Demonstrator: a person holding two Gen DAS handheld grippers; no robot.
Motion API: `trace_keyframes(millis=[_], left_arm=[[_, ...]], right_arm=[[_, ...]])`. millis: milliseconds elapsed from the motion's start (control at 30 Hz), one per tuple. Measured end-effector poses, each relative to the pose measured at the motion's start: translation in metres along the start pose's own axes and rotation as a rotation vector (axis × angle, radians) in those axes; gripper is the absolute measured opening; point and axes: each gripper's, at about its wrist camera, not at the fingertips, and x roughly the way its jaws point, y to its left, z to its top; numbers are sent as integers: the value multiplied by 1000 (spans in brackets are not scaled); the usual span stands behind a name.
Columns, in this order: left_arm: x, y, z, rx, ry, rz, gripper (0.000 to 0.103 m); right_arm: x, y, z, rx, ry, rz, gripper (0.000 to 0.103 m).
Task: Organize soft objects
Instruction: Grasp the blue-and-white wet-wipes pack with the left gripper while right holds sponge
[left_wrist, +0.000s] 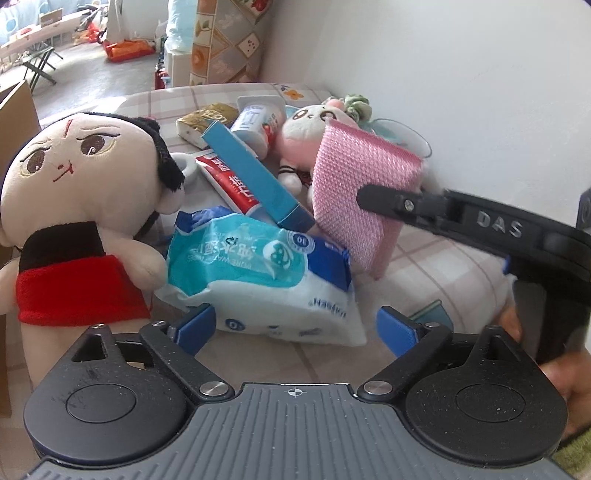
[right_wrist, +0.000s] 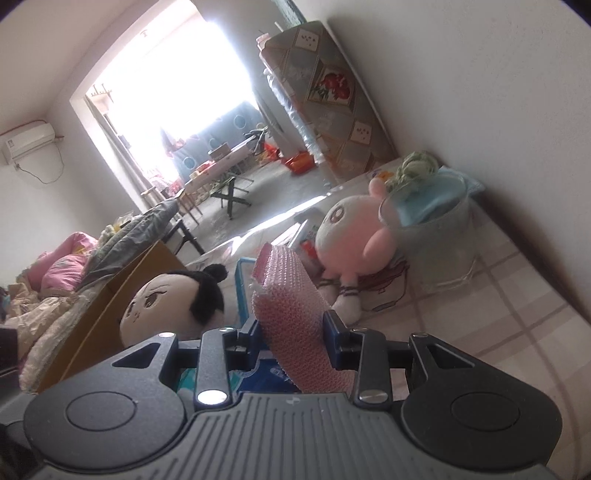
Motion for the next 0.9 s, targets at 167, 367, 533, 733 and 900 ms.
trace_keyframes(millis=[167,367,533,733,900], left_arm=[[-3,3,-1,-4,-26,-24,96],[-13,-4,-3,54,-64,-97,96],[-20,-10,-10,99,-59,-111,94],[-35,1,-13,61,-85,-45,95],[-14,-4,2,34,-31,123,95]], right_arm=[[-3,-14,-2,122,53,100,37],[-8,-22,-10,218,103,187,37],[-18,-24,-19,268,113,222,37],[-49,-27,-21,243,18,145,37],[-68,-21,-17,201,-66,118,37]])
